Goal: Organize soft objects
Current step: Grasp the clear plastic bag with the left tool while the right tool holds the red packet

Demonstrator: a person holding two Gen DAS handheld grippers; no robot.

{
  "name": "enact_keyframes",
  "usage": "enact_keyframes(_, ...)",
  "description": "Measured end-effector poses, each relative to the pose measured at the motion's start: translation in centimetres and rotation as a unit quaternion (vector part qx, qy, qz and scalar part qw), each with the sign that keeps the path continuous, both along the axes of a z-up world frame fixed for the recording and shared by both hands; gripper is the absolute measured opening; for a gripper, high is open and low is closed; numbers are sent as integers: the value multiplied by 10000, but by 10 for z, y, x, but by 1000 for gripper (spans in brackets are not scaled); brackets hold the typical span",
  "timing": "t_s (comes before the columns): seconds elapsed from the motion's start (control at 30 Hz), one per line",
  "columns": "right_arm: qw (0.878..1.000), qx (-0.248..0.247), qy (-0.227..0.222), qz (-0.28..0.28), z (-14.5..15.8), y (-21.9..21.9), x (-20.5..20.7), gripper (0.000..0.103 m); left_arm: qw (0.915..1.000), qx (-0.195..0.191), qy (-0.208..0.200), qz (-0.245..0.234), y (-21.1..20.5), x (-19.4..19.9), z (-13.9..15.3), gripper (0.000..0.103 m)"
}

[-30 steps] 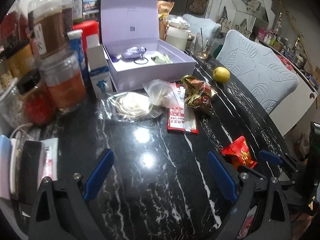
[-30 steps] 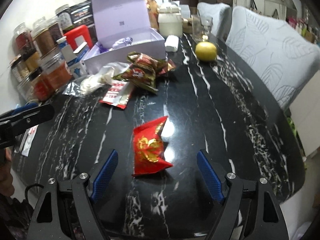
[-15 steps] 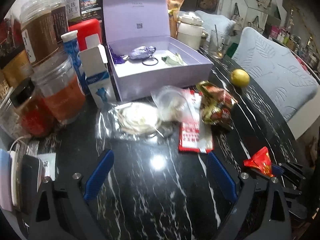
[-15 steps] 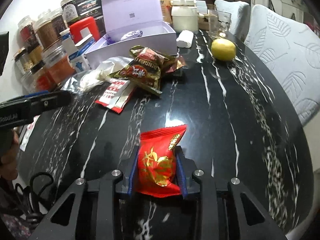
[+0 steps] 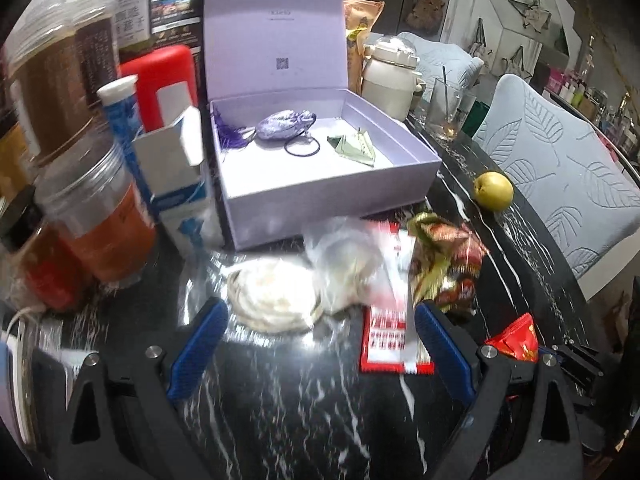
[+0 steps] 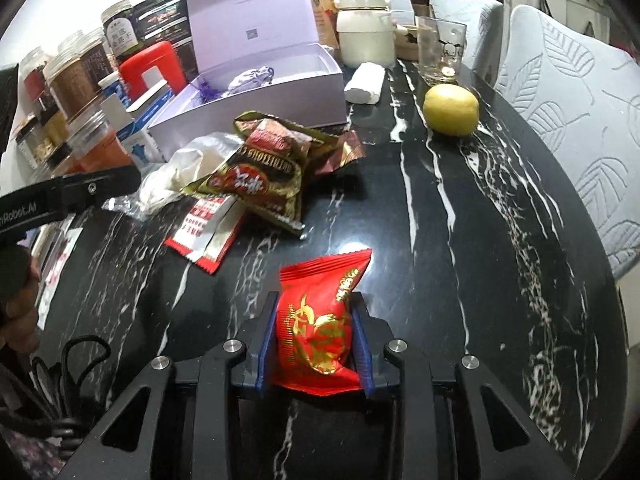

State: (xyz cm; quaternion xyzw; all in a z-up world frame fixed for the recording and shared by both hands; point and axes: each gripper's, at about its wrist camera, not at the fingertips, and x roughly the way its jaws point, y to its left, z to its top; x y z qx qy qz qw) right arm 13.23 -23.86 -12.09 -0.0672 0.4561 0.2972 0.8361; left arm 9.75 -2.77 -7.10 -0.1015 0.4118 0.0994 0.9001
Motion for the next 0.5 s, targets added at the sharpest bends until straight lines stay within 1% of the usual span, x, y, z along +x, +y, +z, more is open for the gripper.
enact_keyframes(0.2, 10000, -54, 17, -49, 0, 2, 16, 32, 9998, 32, 65, -176, -3, 33, -7, 96)
enact_keyframes(0.3, 9999, -91, 31, -42, 1, 3, 26, 33, 9997, -77, 133, -196, 0, 48, -15, 96)
enact_keyframes(0.4, 9999, -163, 1, 11, 1, 5, 31, 33, 9992, -210, 296, -194, 2, 60, -25, 96)
enact_keyframes(0.43, 9998, -179, -10, 23, 1, 5, 33, 33, 9992, -192, 316, -168, 1, 62, -27, 96)
enact_keyframes(0.5, 9998, -175, -26, 43, 1, 6, 36, 33, 9994, -22, 300, -184, -3, 65, -27, 96)
